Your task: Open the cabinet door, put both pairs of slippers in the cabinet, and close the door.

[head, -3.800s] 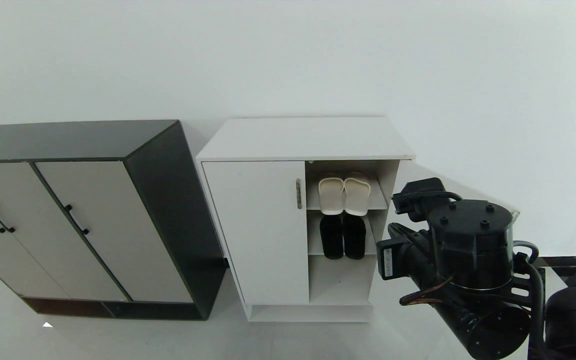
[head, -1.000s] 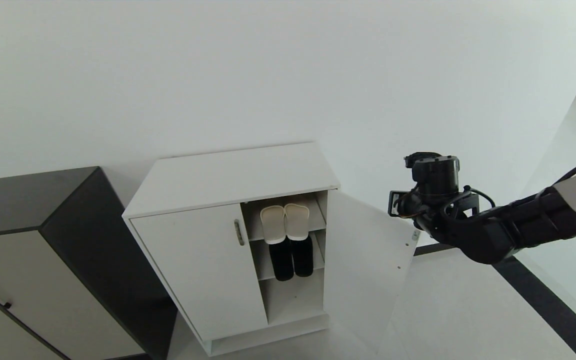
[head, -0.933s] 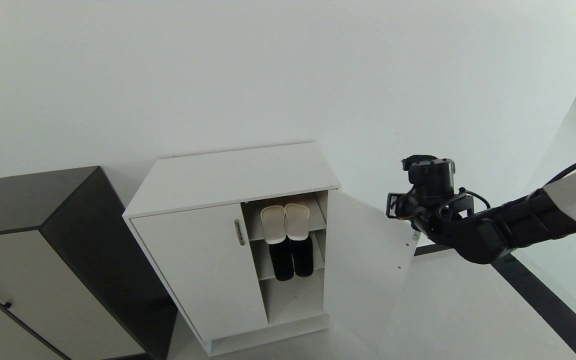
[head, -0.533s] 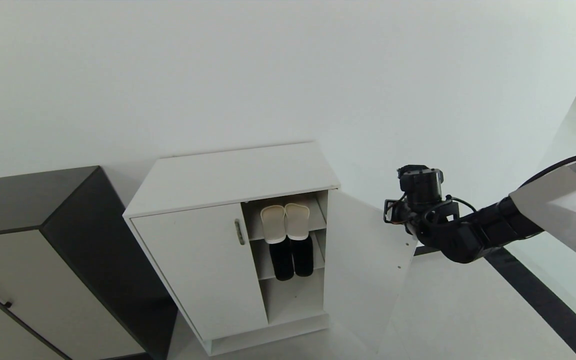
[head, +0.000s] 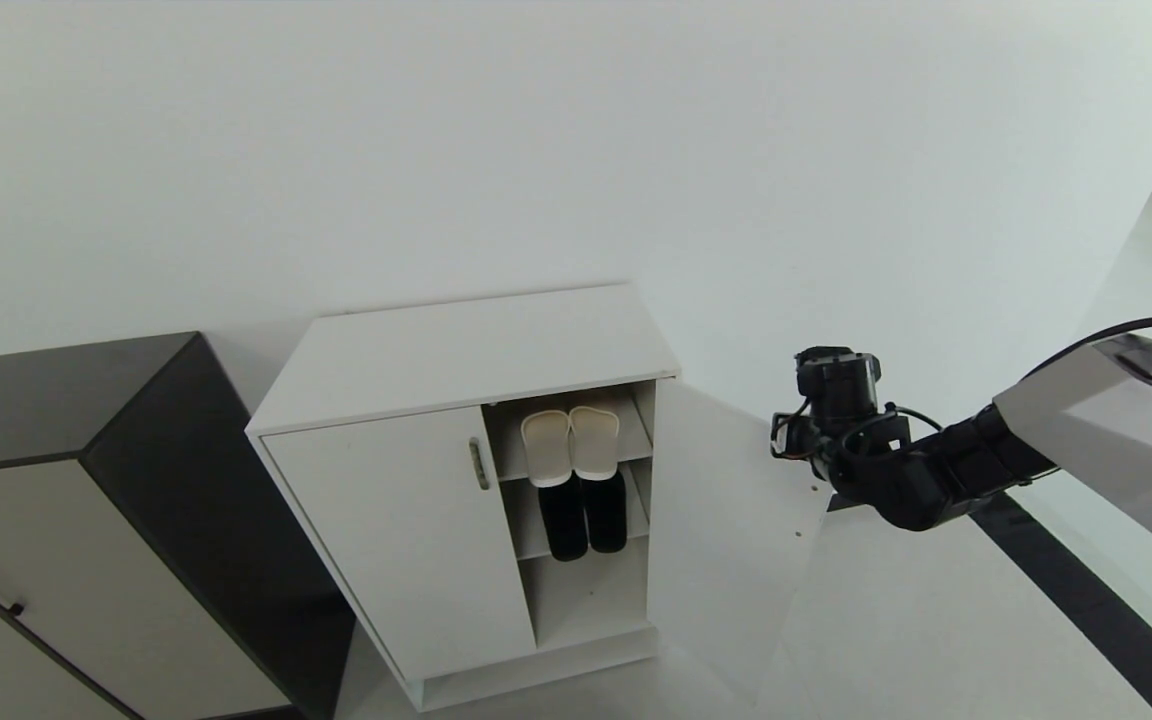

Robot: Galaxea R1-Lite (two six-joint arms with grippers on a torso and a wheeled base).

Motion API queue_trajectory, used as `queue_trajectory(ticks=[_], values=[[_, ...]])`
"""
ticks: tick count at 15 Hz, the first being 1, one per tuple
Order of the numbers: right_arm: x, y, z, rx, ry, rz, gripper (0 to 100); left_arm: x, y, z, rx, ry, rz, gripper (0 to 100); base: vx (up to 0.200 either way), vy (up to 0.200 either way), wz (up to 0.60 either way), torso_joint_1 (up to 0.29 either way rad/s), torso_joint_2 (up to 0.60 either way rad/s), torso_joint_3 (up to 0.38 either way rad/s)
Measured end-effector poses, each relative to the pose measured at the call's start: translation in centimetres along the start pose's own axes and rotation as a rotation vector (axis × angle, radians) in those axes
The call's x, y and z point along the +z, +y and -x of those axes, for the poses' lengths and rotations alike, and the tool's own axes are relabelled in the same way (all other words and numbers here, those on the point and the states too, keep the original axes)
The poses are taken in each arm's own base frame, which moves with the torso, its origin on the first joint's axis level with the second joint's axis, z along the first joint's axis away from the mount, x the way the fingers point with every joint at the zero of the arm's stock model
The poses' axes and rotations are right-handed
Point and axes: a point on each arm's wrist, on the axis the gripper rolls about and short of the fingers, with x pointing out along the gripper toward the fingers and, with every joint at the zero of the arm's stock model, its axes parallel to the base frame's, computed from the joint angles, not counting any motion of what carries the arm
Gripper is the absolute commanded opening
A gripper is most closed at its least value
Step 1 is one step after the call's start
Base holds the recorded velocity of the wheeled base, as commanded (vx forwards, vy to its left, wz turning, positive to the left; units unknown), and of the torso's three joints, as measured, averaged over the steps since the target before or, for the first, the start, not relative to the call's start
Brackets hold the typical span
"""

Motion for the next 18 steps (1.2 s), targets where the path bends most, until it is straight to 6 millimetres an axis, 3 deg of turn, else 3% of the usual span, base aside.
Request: queue_trajectory(ticks=[6,13,18], values=[[-1.0,0.8,1.0,0.021,0.03,0.026,0,0.0,0.0,0.0,0.0,0.0,0.0,0,0.0,0.0,0.0,0.0,0.0,0.0],[-1.7,4.8,7.8,0.173,0.037,0.083,0,0.0,0.0,0.0,0.0,0.0,0.001,0,0.0,0.0,0.0,0.0,0.0,0.0],[-1.9,5.2,10.8,0.232,0.009,0.134,0,0.0,0.0,0.0,0.0,0.0,0.0,0,0.0,0.0,0.0,0.0,0.0,0.0]])
